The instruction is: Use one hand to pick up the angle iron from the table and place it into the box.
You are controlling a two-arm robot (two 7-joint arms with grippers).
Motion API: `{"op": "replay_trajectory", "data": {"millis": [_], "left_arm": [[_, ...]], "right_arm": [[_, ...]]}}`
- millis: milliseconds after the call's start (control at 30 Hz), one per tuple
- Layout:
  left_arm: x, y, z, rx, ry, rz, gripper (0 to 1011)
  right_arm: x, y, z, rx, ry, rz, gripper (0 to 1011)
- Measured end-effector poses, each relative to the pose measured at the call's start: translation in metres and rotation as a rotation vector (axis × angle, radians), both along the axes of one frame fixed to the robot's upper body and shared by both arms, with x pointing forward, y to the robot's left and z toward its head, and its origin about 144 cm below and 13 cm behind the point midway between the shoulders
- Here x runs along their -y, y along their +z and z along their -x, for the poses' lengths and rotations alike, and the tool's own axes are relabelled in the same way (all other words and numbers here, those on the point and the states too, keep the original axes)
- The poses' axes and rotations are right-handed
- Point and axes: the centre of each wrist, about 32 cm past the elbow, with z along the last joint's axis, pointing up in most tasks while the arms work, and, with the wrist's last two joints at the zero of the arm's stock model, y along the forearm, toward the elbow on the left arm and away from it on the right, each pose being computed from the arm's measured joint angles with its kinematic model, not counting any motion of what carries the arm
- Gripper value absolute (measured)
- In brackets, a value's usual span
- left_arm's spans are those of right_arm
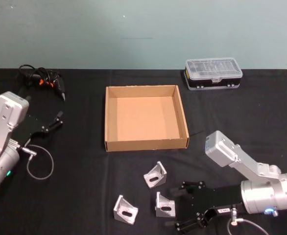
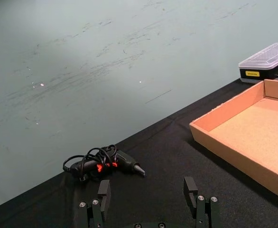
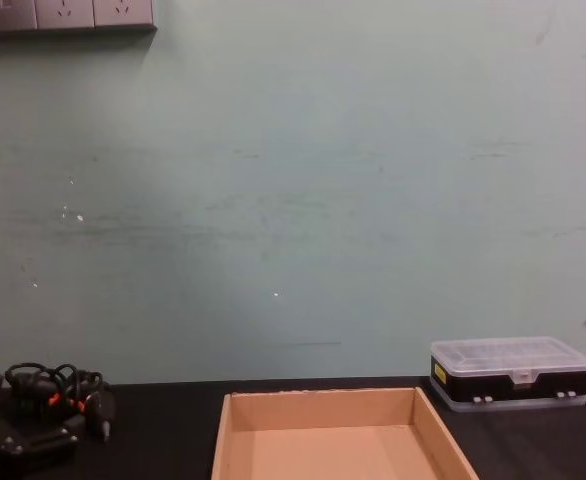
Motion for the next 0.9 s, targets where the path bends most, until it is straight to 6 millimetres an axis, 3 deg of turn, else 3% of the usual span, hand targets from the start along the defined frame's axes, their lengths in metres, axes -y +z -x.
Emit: {"op": "replay_trajectory", "data": {"millis": [900], "left_arm": [[0.0, 0.0, 0.0, 0.0, 0.0, 0.0, 1011]], "right_arm": [[-0.024, -0.007, -0.028, -0.007, 0.054, 0.01, 1002]]}}
